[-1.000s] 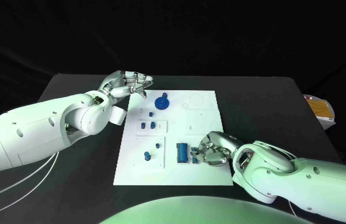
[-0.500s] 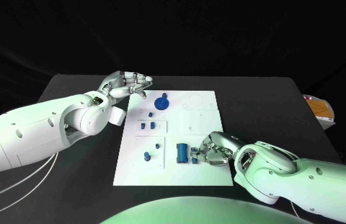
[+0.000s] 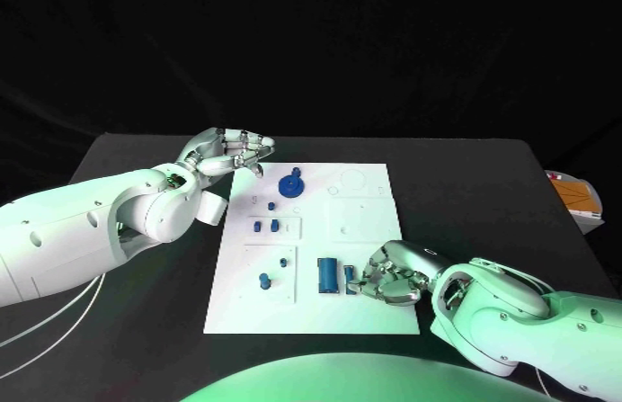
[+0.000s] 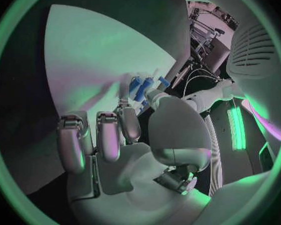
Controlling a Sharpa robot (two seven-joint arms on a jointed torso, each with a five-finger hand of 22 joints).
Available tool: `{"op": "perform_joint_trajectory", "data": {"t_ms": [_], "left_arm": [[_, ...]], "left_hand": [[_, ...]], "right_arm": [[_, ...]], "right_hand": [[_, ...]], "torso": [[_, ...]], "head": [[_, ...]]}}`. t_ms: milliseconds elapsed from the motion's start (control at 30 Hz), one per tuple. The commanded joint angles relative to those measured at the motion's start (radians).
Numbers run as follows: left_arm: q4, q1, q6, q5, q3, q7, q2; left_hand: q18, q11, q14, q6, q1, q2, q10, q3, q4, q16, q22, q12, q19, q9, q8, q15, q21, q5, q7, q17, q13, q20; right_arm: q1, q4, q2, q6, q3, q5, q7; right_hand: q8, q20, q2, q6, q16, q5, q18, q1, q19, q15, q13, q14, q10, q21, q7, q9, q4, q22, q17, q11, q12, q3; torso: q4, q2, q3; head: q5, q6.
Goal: Assemble the parts on the task board
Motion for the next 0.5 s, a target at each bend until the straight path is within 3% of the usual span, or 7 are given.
{"op": "perform_joint_trajectory", "data": {"t_ms": [33,167,500], "left_arm": [[0.002,0.000,0.005,0.004,0.001,0.005,0.002],[0.002,0.000,0.005,0.004,0.001,0.005,0.002],[0.003,0.000,0.004,0.004,0.001,0.005,0.002]], "left_hand": [[0.013,0.002,-0.005,-0.004,0.002,0.004,-0.007,-0.003,0.000,0.003,-0.001,0.003,-0.005,0.001,0.003,0.000,-0.004,0.004,0.000,-0.002,0.001,0.003],[0.013,0.002,-0.005,-0.004,0.002,0.004,-0.007,-0.003,0.000,0.003,-0.001,0.003,-0.005,0.001,0.003,0.000,-0.004,0.004,0.000,-0.002,0.001,0.003],[0.013,0.002,-0.005,-0.004,0.002,0.004,-0.007,-0.003,0.000,0.003,-0.001,0.003,-0.005,0.001,0.003,0.000,-0.004,0.004,0.000,-0.002,0.001,0.003]], "right_arm": [[-0.001,0.001,0.000,0.038,0.000,-0.001,0.018],[-0.002,-0.003,0.002,0.045,0.000,0.002,0.017],[-0.003,-0.025,0.021,0.057,0.000,0.001,0.012]], "right_hand": [[-0.006,-0.009,0.000,0.005,0.003,-0.005,-0.007,0.013,0.105,-0.004,0.086,0.077,0.009,0.006,0.000,-0.002,-0.001,0.263,0.121,-0.007,0.001,-0.007],[-0.006,-0.009,-0.002,0.005,0.004,-0.007,-0.007,0.022,0.105,-0.004,0.087,0.077,0.009,0.006,0.000,-0.002,-0.002,0.263,0.122,-0.007,0.001,-0.010],[-0.006,-0.009,0.005,0.005,0.004,-0.006,-0.007,0.053,0.105,-0.004,0.087,0.077,0.009,0.006,0.000,-0.003,-0.003,0.263,0.122,-0.007,0.001,-0.016]], "torso": [[0.0017,0.000,-0.0001],[0.0021,0.000,-0.0016],[0.0039,0.000,-0.0015]], "head": [[-0.001,-0.001],[-0.002,-0.001],[0.000,-0.003]]}}
